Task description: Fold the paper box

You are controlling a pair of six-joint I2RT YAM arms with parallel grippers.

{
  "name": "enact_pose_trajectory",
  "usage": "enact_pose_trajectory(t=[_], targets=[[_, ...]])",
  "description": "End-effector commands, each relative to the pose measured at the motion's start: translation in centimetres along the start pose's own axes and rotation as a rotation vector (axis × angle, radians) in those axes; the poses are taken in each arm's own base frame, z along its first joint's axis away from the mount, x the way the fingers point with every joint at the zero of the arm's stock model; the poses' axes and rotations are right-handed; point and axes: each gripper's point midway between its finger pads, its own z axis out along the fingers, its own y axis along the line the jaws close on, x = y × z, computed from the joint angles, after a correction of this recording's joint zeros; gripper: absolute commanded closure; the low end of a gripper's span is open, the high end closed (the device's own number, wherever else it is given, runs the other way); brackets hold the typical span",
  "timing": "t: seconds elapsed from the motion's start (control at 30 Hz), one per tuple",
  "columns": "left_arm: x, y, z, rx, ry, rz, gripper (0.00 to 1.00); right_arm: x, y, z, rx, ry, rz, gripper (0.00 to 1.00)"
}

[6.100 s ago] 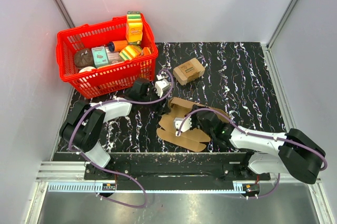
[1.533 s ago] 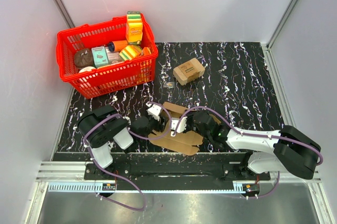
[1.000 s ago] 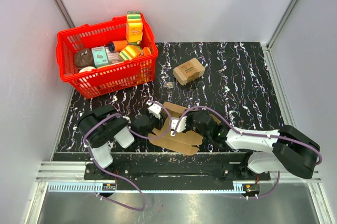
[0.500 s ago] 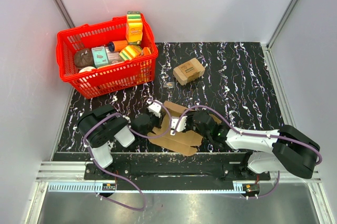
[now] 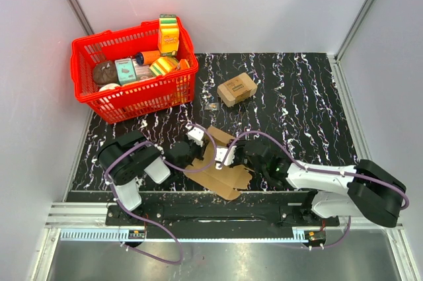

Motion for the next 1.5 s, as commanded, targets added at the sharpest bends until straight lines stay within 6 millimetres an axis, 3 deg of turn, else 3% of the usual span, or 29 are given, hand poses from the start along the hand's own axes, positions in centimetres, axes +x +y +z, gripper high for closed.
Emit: enact_pose_trajectory(t=[0.0, 0.27, 0.53, 0.63, 0.73, 0.83, 0.97, 1.13, 1.23, 1.33, 1.47], targets=[[-11.7, -2.9, 0.0, 0.119, -0.444, -0.083, 0.87, -4.9, 1.2, -0.8, -0.089, -0.211, 0.119, 0.65], [-11.6, -2.8, 0.0, 0.116, -0.442, -0.067, 0.87, -8.7, 0.3, -2.8, -0.116, -0.372, 0.241, 0.55], [-11.3, -2.2, 0.1, 0.082, -0.435, -0.084, 0.87, -9.0, 1.9, -4.4, -0.185, -0.421, 0.299, 0.52], [-10.9, -2.1, 0.0, 0.079, -0.426, -0.083, 0.87, -9.5, -0.7, -5.5, -0.058, -0.472, 0.381, 0.52], [-10.8, -2.1, 0.1, 0.079, -0.423, -0.083, 0.87, -9.3, -5.3, -6.5, 0.16, -0.487, 0.572, 0.55], [-10.9, -2.2, 0.1, 0.086, -0.424, -0.084, 0.87, -9.6, -8.2, -6.8, 0.27, -0.488, 0.713, 0.58], [-10.9, -2.3, 0.1, 0.092, -0.425, -0.077, 0.86, -7.7, -12.4, -6.1, 0.451, -0.309, 0.981, 0.55], [-10.7, -2.1, 0.0, 0.083, -0.421, -0.051, 0.85, -7.1, -13.8, -3.1, 0.283, -0.198, 1.236, 0.52], [-10.6, -2.1, -0.1, 0.083, -0.419, -0.046, 0.84, -6.9, -12.4, -1.3, 0.164, -0.127, 1.252, 0.57], [-10.5, -2.1, 0.0, 0.083, -0.415, -0.038, 0.84, -7.2, -10.9, 0.1, 0.044, -0.097, 1.29, 0.69], [-10.5, -2.1, 0.0, 0.082, -0.415, -0.033, 0.83, -5.7, -9.3, 1.7, 0.009, -0.012, 1.338, 0.78]])
